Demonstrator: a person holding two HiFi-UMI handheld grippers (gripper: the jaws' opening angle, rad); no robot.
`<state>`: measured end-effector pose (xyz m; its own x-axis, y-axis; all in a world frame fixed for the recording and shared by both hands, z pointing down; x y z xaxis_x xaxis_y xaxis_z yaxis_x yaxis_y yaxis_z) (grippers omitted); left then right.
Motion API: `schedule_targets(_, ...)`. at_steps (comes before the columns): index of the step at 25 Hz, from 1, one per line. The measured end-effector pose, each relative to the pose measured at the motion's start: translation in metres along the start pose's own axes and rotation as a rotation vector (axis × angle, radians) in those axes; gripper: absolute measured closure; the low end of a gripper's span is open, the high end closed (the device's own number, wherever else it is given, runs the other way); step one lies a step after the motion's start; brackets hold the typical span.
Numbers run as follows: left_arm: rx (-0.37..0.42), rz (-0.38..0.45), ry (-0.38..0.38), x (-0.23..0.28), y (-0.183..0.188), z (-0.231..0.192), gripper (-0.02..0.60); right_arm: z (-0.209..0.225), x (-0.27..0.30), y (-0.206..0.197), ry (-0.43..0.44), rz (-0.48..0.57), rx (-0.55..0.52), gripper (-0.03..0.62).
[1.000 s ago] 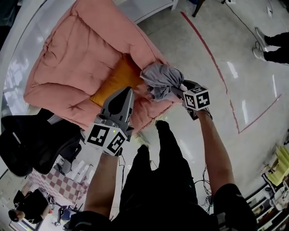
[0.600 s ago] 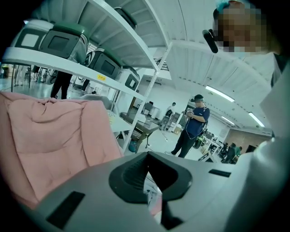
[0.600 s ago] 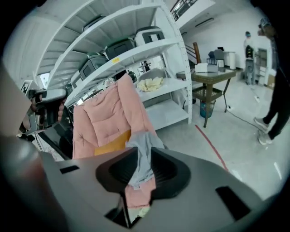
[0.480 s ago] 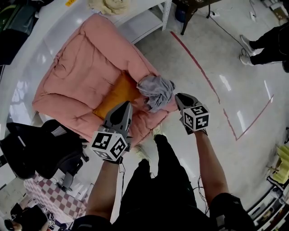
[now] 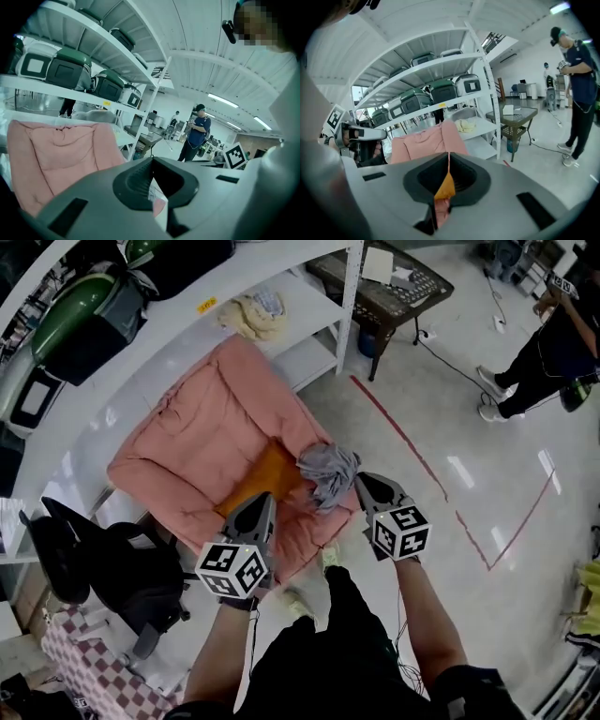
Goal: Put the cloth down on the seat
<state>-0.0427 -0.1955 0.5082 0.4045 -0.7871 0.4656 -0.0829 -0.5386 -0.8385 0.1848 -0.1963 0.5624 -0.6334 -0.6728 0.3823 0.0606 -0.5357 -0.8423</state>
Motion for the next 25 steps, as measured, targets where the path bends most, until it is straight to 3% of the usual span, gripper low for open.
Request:
schedule_targets(10,0.009,0.136,0.003,-0.087,0.064,0.007,0.577,-0.110,-0.035,0.085,0.050,0.170,-0.125,0.585)
schedule_targets(25,0.042,0.327,0.021,-0.178,0.142,0.000,0.577,-0.181,-0.076,0.157,0.051,0.316,-0.245,0.585)
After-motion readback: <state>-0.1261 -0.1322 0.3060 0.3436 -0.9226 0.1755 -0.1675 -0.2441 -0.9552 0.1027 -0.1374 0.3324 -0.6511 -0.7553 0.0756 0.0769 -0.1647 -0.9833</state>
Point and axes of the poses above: the fingertips, and each gripper's own axes: x forward along the fingers, z to its right, y out of its top, the point moved 4 cm from there along -x, backward along the fingers, and after that the axes turned 14 degrees about y, right-handed, at the moved point
